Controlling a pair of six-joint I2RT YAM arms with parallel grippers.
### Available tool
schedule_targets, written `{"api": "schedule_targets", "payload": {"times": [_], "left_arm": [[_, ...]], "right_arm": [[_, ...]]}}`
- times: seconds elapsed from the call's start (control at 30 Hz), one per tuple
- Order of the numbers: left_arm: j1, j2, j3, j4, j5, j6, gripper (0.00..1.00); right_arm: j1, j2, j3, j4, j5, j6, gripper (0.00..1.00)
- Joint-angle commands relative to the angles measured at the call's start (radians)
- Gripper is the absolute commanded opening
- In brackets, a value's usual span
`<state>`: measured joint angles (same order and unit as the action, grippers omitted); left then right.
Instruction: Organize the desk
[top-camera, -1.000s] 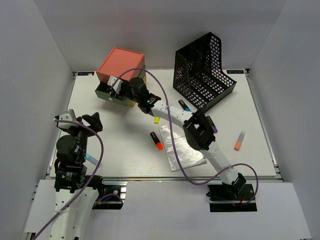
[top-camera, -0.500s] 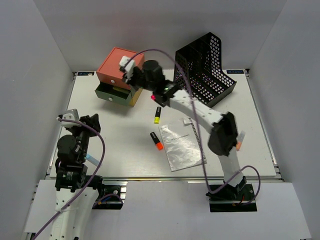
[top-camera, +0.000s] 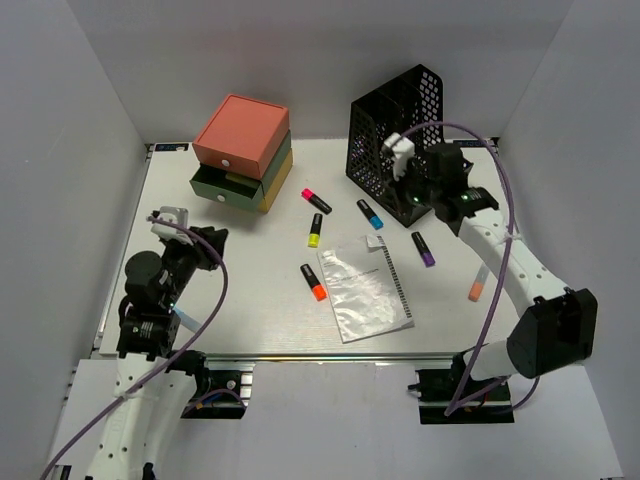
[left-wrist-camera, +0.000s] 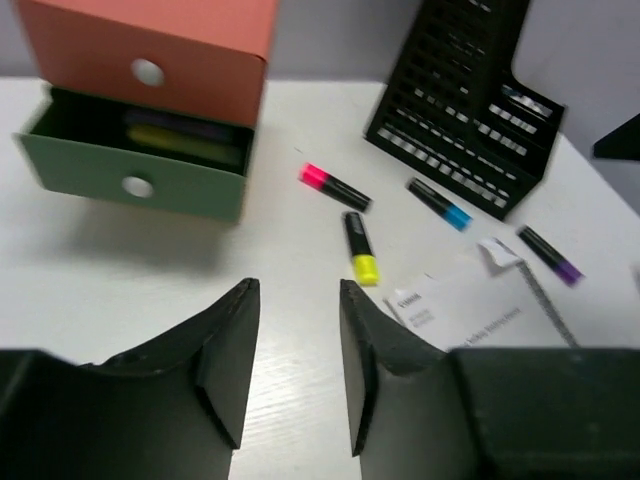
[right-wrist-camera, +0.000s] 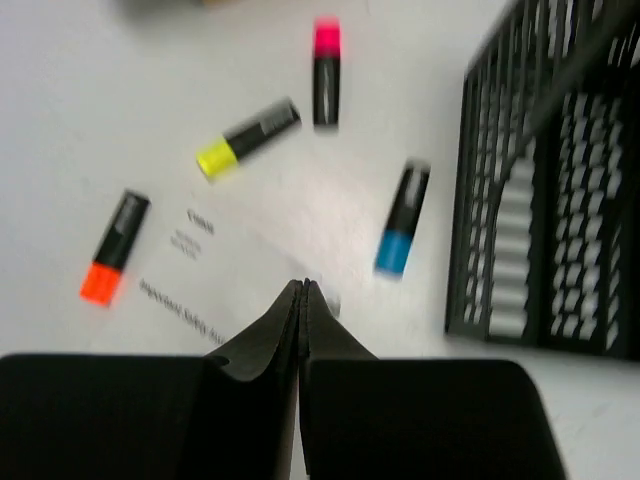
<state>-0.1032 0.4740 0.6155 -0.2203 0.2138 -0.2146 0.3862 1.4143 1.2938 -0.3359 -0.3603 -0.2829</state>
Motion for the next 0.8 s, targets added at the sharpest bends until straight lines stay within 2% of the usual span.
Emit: {"api": "schedule_targets", "payload": {"times": [0.0,0.07,0.23,0.27,0.3,0.37,0.4,0.43,0.47,0.7,0.77], "left_arm": [[-0.009,0.064,-0.003,0.024,0.150,0.011,0.49],[-0.009,0.086,0.000,0.019,0.156,0.011,0.57],[-0.009,0.126,-0.003,0.019,0.153,0.007,0.66],[-0.009,0.127,-0.005,0.018,0.151,0.006,0.67],[-0.009,0.130,-0.005,0.018,0.150,0.004,0.72],[-0.009,0.135,-0.005,0.013,0.147,0.001,0.75],[-0.009,0.138,-0.005,0.012,0.147,0.000,0.75],[-0.009,0.135,-0.003,0.010,0.144,-0.002,0.75],[-0.009,0.137,-0.005,0.012,0.141,-0.002,0.75],[-0.009,0.138,-0.008,0.013,0.147,-0.002,0.76],[-0.009,0.138,-0.010,0.016,0.153,0.000,0.76]], "right_arm": [[-0.076,-0.086,-0.111,-0.078,-0.056,0.050,0.00],[-0.141,-0.147,-0.201,-0.043,-0.031,0.101,0.00],[-0.214,-0.290,-0.326,-0.005,0.113,0.215,0.00],[-0.221,-0.304,-0.355,-0.009,0.148,0.237,0.03],[-0.240,-0.317,-0.366,-0.015,0.173,0.251,0.08],[-0.260,-0.337,-0.384,-0.049,0.237,0.304,0.31],[-0.274,-0.339,-0.389,-0.057,0.259,0.321,0.34],[-0.277,-0.333,-0.387,-0.072,0.283,0.346,0.47],[-0.293,-0.327,-0.387,-0.103,0.315,0.390,0.53],[-0.336,-0.180,-0.330,-0.221,0.608,0.550,0.77],[-0.342,-0.163,-0.333,-0.233,0.670,0.560,0.80]]}}
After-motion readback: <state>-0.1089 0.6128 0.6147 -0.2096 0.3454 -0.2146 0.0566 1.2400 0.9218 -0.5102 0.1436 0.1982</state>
